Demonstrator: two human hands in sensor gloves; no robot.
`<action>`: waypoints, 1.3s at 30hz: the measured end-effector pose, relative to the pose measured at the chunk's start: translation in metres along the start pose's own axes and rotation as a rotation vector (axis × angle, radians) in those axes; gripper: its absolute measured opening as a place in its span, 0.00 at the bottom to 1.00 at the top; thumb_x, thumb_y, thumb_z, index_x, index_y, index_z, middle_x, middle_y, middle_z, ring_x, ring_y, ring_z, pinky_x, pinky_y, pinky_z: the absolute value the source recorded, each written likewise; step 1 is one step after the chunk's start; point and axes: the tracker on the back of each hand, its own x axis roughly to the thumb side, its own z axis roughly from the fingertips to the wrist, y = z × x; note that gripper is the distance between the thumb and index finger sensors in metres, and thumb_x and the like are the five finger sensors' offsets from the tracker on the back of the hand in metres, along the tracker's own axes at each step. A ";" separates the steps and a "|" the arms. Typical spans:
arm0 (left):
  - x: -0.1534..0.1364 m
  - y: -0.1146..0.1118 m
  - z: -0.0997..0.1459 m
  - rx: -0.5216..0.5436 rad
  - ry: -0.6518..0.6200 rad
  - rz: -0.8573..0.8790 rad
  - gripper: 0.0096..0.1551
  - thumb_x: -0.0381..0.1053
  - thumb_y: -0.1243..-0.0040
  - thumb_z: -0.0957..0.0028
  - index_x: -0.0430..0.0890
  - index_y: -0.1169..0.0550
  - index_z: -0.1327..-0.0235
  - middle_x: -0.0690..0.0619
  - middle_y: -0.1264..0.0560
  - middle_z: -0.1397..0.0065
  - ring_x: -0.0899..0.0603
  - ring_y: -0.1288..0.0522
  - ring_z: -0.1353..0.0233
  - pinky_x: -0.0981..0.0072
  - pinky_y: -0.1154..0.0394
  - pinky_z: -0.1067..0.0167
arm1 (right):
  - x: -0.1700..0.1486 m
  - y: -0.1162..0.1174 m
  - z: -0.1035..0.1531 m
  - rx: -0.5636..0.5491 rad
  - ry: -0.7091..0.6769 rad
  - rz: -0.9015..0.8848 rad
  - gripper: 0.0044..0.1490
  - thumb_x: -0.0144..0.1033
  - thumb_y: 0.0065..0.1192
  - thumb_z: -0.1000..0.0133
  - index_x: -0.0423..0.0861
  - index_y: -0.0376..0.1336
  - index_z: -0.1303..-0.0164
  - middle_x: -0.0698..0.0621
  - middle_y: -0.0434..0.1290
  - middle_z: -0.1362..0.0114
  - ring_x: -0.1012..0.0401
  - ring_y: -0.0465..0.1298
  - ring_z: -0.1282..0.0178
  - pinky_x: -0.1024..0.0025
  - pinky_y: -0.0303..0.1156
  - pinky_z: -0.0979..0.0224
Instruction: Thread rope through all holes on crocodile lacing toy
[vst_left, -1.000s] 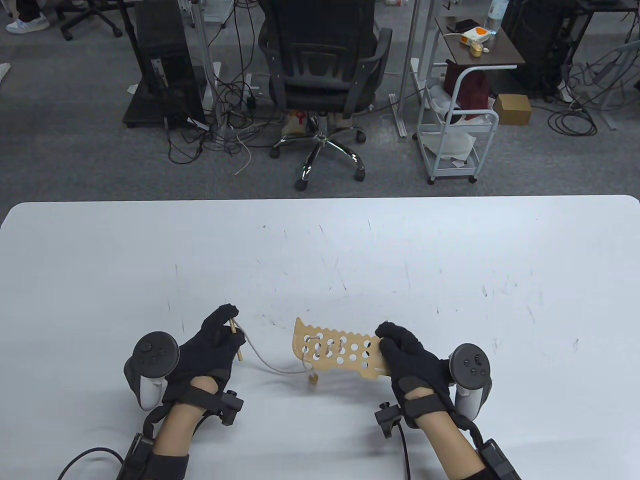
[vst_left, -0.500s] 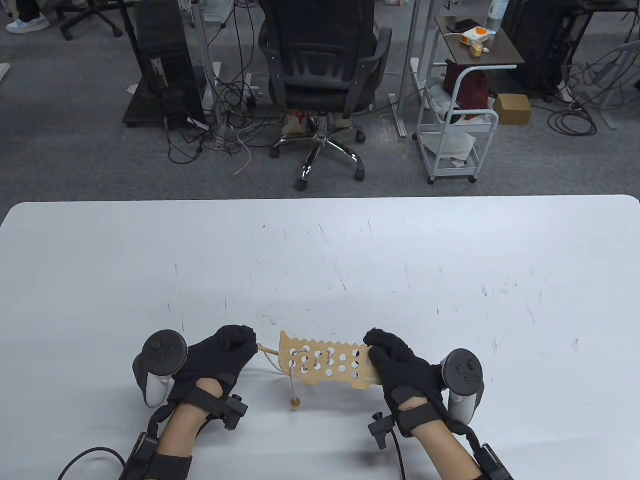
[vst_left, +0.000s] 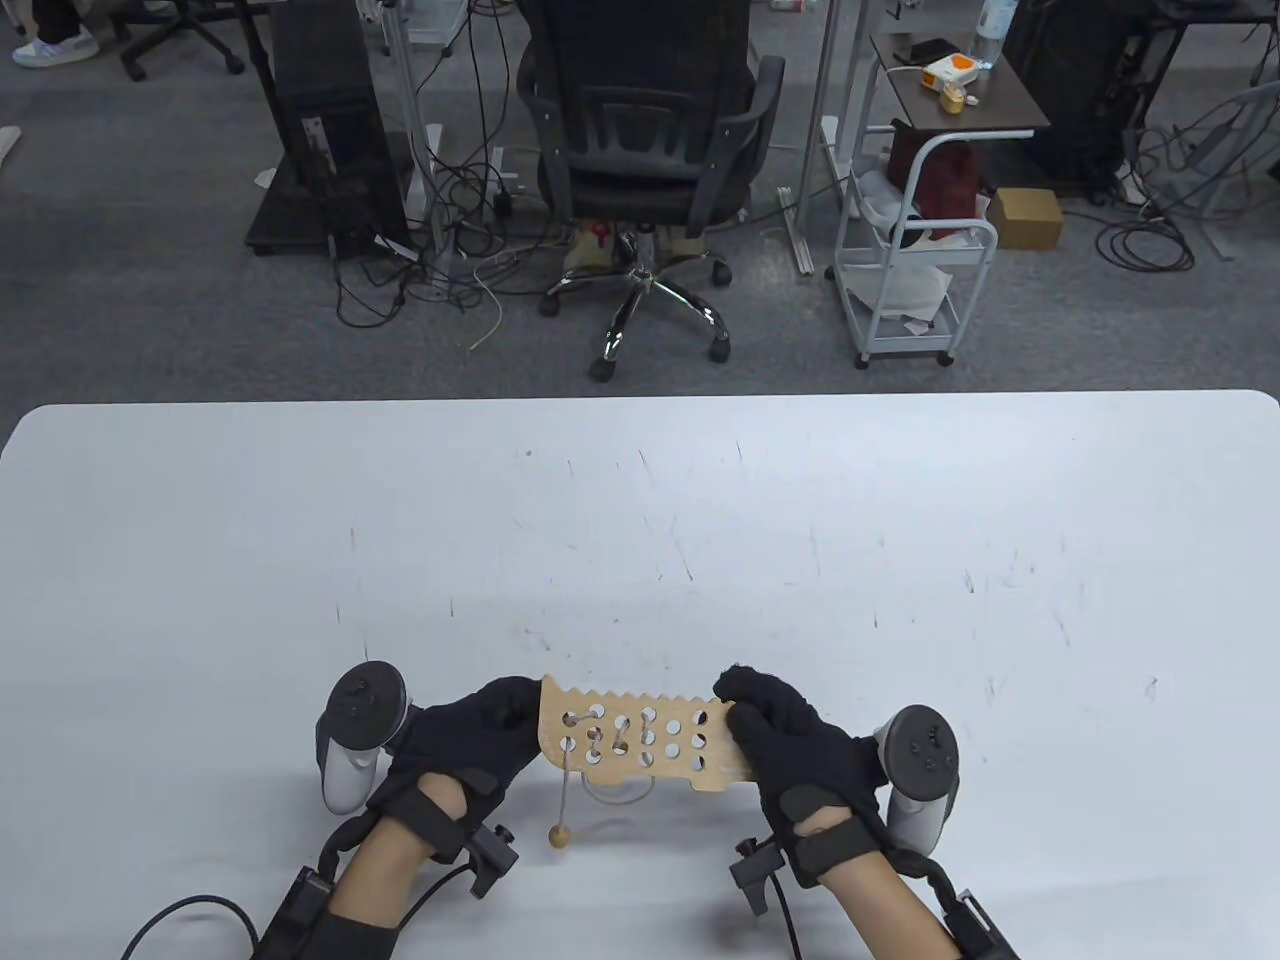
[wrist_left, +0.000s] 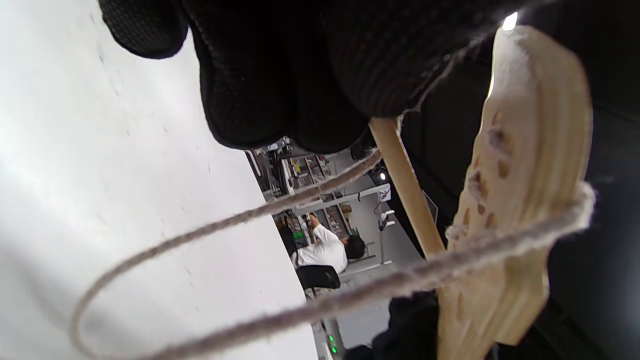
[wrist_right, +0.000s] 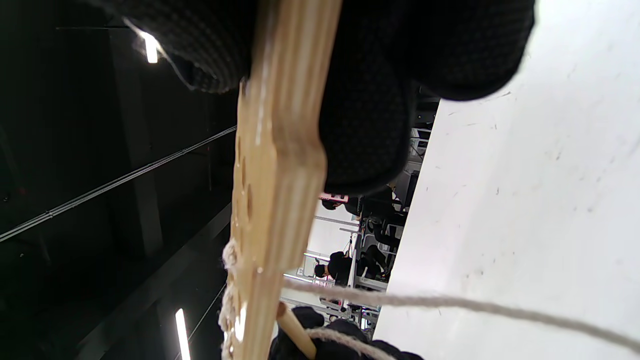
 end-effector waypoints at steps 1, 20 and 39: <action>-0.001 -0.002 -0.001 -0.020 -0.001 0.027 0.22 0.48 0.30 0.57 0.56 0.18 0.47 0.55 0.14 0.43 0.42 0.16 0.39 0.39 0.32 0.29 | 0.000 0.000 0.000 0.002 -0.002 -0.005 0.29 0.38 0.64 0.47 0.43 0.65 0.36 0.46 0.81 0.45 0.54 0.86 0.58 0.53 0.75 0.46; 0.002 -0.026 -0.003 -0.153 -0.004 0.088 0.21 0.49 0.28 0.57 0.59 0.15 0.48 0.55 0.17 0.39 0.42 0.19 0.35 0.40 0.33 0.28 | 0.003 0.010 0.003 0.042 -0.049 -0.075 0.29 0.37 0.63 0.47 0.44 0.64 0.35 0.47 0.81 0.44 0.54 0.85 0.57 0.53 0.74 0.45; -0.001 -0.043 -0.003 -0.304 -0.003 0.398 0.25 0.47 0.33 0.54 0.54 0.18 0.40 0.51 0.18 0.35 0.40 0.20 0.33 0.39 0.34 0.28 | 0.000 0.011 0.001 0.020 -0.046 -0.050 0.29 0.38 0.62 0.47 0.44 0.64 0.35 0.47 0.81 0.43 0.54 0.85 0.57 0.52 0.74 0.45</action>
